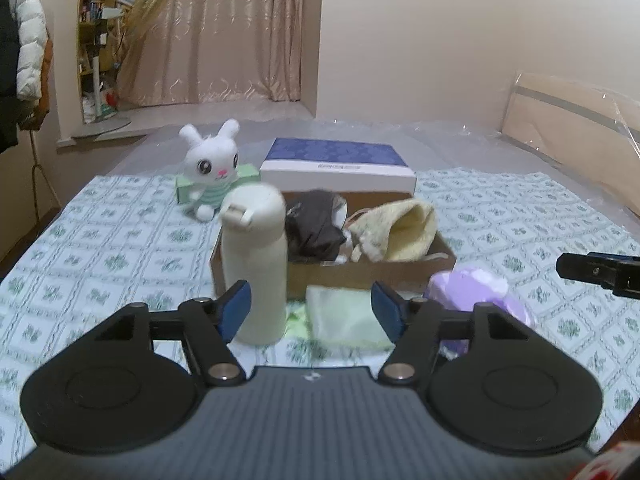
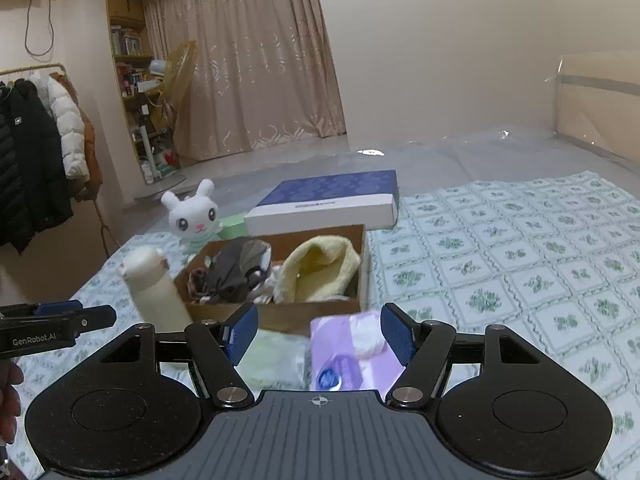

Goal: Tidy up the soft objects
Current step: 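Withdraw both tools from the box toward the items beside the thermos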

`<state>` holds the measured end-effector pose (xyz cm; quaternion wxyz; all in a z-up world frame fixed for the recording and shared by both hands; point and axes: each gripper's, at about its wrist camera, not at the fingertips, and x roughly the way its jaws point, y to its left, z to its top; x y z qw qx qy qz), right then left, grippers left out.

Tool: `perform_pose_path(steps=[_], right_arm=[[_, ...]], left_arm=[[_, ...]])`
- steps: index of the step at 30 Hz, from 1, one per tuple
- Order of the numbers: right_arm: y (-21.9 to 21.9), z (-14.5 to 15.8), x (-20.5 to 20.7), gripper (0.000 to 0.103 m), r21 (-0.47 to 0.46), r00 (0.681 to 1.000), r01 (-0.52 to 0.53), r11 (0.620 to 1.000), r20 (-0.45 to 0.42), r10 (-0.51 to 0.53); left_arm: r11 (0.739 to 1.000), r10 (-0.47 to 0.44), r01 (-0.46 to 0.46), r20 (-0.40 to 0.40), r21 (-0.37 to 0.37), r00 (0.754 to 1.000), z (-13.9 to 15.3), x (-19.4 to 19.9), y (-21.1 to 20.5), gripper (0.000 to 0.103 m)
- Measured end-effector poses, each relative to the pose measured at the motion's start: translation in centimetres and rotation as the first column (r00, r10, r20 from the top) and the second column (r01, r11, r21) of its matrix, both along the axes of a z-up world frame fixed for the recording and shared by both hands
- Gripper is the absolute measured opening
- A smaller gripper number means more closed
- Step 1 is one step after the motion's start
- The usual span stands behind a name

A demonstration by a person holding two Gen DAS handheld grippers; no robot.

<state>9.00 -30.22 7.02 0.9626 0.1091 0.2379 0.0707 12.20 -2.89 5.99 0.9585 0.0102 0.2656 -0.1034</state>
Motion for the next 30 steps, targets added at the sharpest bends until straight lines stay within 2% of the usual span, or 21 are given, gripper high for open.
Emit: perform_pose_path(steps=[1, 6, 10, 18, 25, 28, 30], right_arm=[[0.4, -0.2, -0.4, 0.068, -0.004, 1.0, -0.003, 1.0, -0.003, 0.003], [1.7, -1.8, -2.0, 0.068, 0.004, 0.999, -0.014, 1.0, -0.032, 0.014], [2.7, -3.2, -2.7, 0.068, 0.006, 0.998, -0.024, 1.0, -0.06, 0.024], [4.6, -5.4, -3.2, 0.068, -0.029, 0.994, -0.053, 0.998, -0.095, 0.05], [5.7, -7.1, -2.7, 0.068, -0.051, 0.991, -0.076, 0.996, -0.117, 0.069], [6.1, -7.6, -2.4, 0.068, -0.062, 0.991, -0.076, 0.995, -0.119, 0.069], [6.3, -8.0, -2.2, 0.068, -0.071, 0.99, -0.078, 0.994, -0.122, 0.069]], left_arm=[[1.0, 0.0, 0.0, -0.004, 0.005, 1.0, -0.3, -0.4, 0.1, 0.064], [1.0, 0.014, -0.014, -0.022, 0.017, 1.0, -1.8, -2.2, 1.3, 0.08], [0.999, 0.028, -0.027, -0.027, 0.029, 0.999, -2.9, -2.9, 2.3, 0.088], [0.996, 0.033, -0.027, -0.07, 0.083, 0.997, -5.7, -3.9, 3.5, 0.088], [0.997, 0.017, -0.007, -0.124, 0.079, 0.992, -8.5, -3.5, 3.9, 0.088], [0.997, 0.018, -0.009, -0.135, 0.073, 0.991, -9.5, -2.7, 3.9, 0.086], [0.997, 0.02, -0.01, -0.141, 0.074, 0.99, -10.1, -2.2, 3.8, 0.081]])
